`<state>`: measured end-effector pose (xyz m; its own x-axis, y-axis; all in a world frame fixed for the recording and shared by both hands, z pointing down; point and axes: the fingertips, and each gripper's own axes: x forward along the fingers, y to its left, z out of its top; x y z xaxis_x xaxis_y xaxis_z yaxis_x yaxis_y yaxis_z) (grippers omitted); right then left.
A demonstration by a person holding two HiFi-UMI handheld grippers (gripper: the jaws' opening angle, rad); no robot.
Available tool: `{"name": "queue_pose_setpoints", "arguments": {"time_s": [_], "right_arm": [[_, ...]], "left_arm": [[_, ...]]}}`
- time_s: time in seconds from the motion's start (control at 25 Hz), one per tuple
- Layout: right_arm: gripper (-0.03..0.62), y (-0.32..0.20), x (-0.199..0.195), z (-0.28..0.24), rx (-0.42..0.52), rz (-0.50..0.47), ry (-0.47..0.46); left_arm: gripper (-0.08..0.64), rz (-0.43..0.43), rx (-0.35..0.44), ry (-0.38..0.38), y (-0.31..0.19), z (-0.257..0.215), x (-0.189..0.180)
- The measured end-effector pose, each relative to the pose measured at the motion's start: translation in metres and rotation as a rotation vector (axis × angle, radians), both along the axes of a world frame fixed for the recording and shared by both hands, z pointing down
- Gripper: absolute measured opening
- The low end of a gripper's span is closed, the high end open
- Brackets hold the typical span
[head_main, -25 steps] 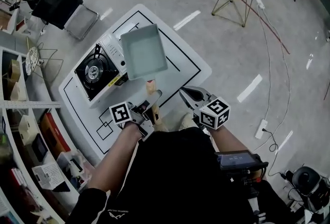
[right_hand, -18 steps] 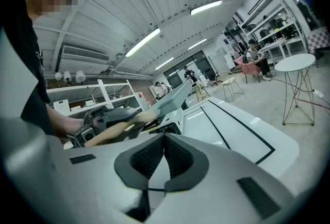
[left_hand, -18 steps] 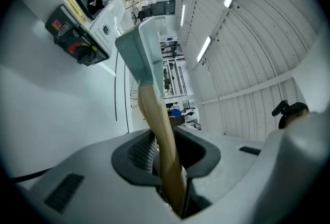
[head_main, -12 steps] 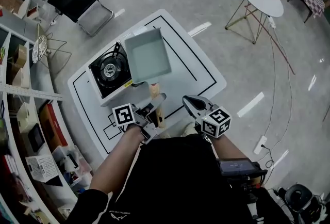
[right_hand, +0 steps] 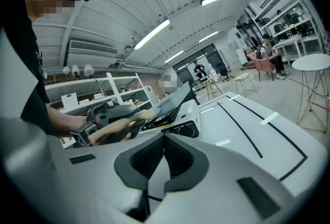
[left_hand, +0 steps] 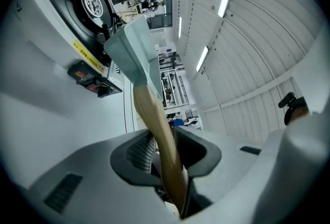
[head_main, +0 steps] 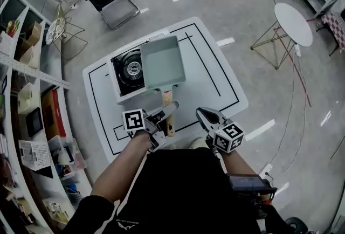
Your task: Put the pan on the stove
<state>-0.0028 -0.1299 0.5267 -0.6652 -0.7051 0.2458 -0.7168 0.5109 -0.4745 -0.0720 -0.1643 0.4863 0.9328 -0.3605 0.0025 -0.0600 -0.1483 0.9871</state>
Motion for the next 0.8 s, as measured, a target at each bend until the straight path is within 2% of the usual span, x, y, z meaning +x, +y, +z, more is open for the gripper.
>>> {"name": "queue_pose_setpoints", "arguments": {"time_s": [0.32,0.6,0.8], "right_arm": [[0.026,-0.005,-0.019,0.000,-0.007,-0.057,0.011],[0.025,-0.004,-0.032,0.000,-0.016,-0.079,0.020],[0.025,-0.002,-0.036,0.001,-0.021,-0.084,0.028]], "left_arm": [[0.114,-0.080,0.015,-0.019,-0.018,0.001,-0.035],[0.115,-0.141,0.040,-0.105,-0.038,0.013,-0.072],[0.117,-0.178,0.026,-0.148,-0.049,0.027,-0.089]]}}
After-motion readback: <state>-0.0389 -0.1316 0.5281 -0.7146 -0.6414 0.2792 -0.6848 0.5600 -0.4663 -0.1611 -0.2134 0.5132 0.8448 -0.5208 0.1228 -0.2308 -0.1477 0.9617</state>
